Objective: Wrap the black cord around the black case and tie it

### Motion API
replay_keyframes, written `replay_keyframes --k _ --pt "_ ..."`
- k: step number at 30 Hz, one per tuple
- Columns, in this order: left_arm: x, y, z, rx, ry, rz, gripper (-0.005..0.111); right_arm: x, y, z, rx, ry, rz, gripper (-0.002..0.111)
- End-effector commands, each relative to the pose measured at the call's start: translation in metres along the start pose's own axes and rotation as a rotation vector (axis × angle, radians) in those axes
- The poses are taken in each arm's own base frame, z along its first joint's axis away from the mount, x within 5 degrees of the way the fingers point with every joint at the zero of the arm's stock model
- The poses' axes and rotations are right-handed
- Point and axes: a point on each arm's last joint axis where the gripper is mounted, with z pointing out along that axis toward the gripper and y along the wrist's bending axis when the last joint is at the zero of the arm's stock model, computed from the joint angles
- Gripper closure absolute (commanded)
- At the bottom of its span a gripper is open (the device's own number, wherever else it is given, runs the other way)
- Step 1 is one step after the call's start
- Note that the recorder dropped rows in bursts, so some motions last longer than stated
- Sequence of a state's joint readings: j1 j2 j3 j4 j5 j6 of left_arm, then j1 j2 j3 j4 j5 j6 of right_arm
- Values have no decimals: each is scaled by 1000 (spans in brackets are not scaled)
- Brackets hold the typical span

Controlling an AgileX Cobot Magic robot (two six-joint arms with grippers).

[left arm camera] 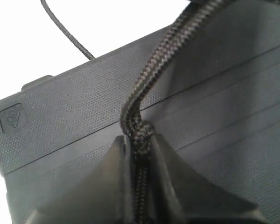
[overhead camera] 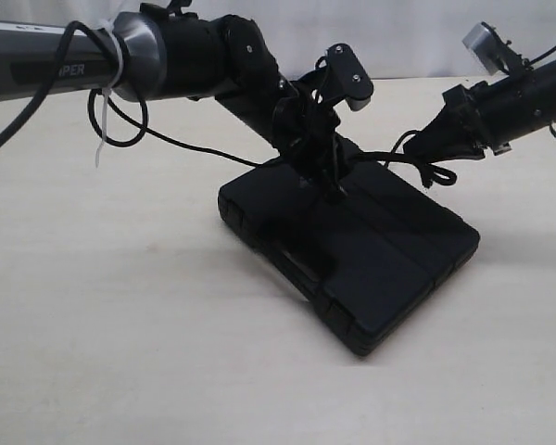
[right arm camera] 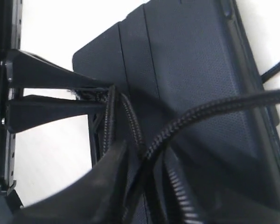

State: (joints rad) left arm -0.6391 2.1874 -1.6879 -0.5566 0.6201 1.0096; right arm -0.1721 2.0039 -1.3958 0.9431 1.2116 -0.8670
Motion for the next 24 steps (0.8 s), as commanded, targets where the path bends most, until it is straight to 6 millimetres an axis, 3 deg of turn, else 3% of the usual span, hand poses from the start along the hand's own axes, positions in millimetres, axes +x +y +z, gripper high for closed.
replay_keyframes --k 1,14,20,24 --pt "5 -1 7 19 19 -17 107 11 -1 6 -29 21 18 75" --pt "4 2 9 -18 7 -85 107 18 -3 10 -36 39 81 76" --pt "5 2 9 -18 8 -85 107 31 -7 17 -52 69 122 76" --pt "9 1 14 0 27 -91 107 33 -7 19 -55 74 130 65"
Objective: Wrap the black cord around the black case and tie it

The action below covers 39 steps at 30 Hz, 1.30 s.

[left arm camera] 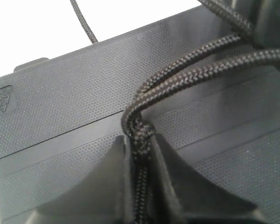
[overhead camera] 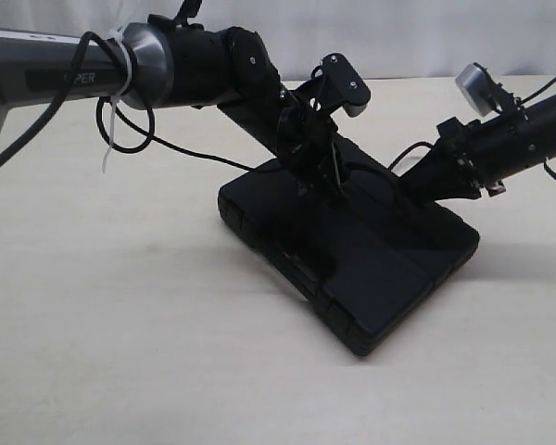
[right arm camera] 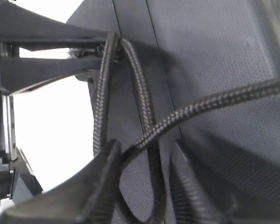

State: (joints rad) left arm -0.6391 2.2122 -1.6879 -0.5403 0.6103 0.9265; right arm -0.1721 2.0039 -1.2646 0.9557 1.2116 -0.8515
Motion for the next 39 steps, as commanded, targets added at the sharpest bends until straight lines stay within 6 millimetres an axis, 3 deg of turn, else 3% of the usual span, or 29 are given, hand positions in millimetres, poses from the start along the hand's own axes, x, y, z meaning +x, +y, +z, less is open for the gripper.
replay_keyframes --k 1,4,10,17,25,34,39 --pt "3 0 6 5 10 -13 107 3 1 1 -14 5 10 61" --pt "4 0 6 8 15 -10 107 3 1 1 -14 5 19 52" --pt "4 0 6 6 14 -10 107 0 -9 0 89 -37 194 53" --pt "3 0 6 -1 9 -10 107 -4 -4 -6 77 -1 168 53" --pt "3 0 6 -2 8 -10 107 -16 -7 -12 158 -83 179 53" --pt "3 1 6 -4 6 -10 107 -30 1 -27 227 -55 -279 53" --pt "3 1 6 -4 6 -10 107 -25 -12 -43 505 86 -506 53"
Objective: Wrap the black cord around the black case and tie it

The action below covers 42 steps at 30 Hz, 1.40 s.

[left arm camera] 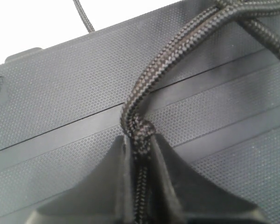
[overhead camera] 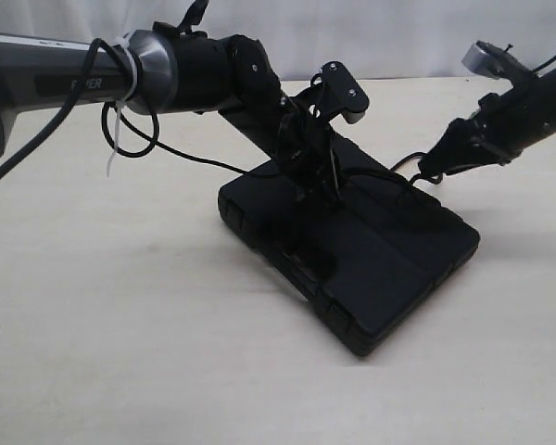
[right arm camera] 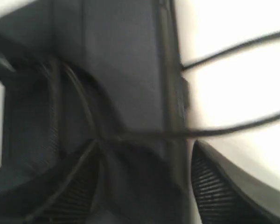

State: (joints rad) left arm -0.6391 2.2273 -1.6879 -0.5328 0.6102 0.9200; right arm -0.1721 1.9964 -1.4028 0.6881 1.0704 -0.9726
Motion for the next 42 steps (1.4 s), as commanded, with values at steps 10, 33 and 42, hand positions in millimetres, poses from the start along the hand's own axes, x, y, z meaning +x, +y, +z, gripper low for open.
replay_keyframes --k 10,33,42 --pt "-2 0 0 -8 -10 -3 107 -1 13 27 264 95 -776 53" --pt "-2 1 0 -14 -15 -4 107 -15 61 19 363 85 -1032 104" --pt "-3 2 0 -21 -25 -7 107 8 71 24 364 140 -1163 104"
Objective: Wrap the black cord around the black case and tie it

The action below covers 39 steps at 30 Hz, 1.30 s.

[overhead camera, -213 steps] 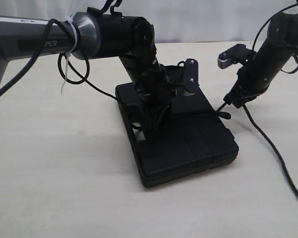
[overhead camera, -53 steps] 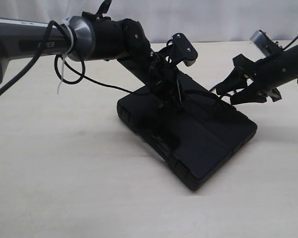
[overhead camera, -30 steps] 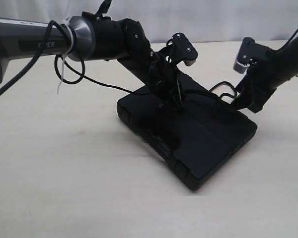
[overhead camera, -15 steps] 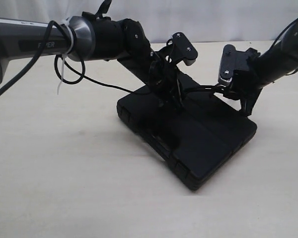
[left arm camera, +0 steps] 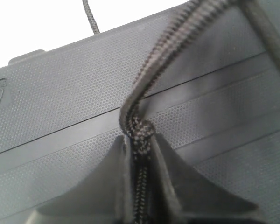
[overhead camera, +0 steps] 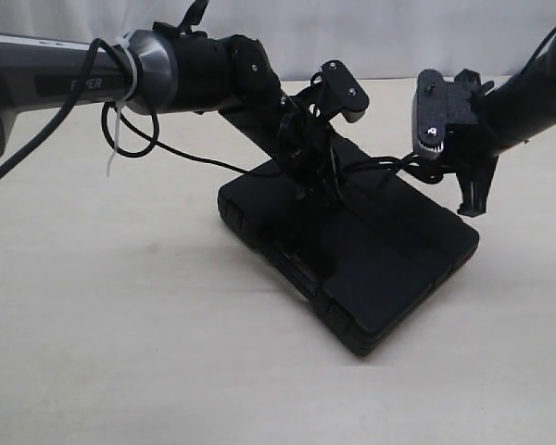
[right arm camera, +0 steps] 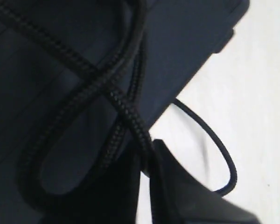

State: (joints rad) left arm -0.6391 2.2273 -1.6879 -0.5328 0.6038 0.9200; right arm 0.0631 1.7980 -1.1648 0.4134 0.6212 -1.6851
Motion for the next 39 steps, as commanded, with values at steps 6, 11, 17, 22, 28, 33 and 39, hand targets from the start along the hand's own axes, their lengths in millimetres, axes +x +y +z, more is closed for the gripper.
replay_keyframes --k 6,11,17,22,28,33,39 --pt "-4 1 0 -26 -29 27 103 -20 19 12 30 18 -212 104" --pt "-3 0 0 -20 -19 66 69 -24 20 13 33 20 -237 104" --pt "-2 -4 -5 23 13 111 47 -24 20 13 37 20 -235 104" --pt "-4 -14 -27 114 85 167 47 -24 19 13 46 21 -235 104" --pt "-11 -38 -44 348 64 84 47 -24 18 13 57 18 -227 104" --pt "-26 -51 -34 387 -111 157 48 -25 18 13 59 13 -217 104" --pt "-24 -41 -12 259 -131 122 48 -25 17 13 68 8 -207 104"
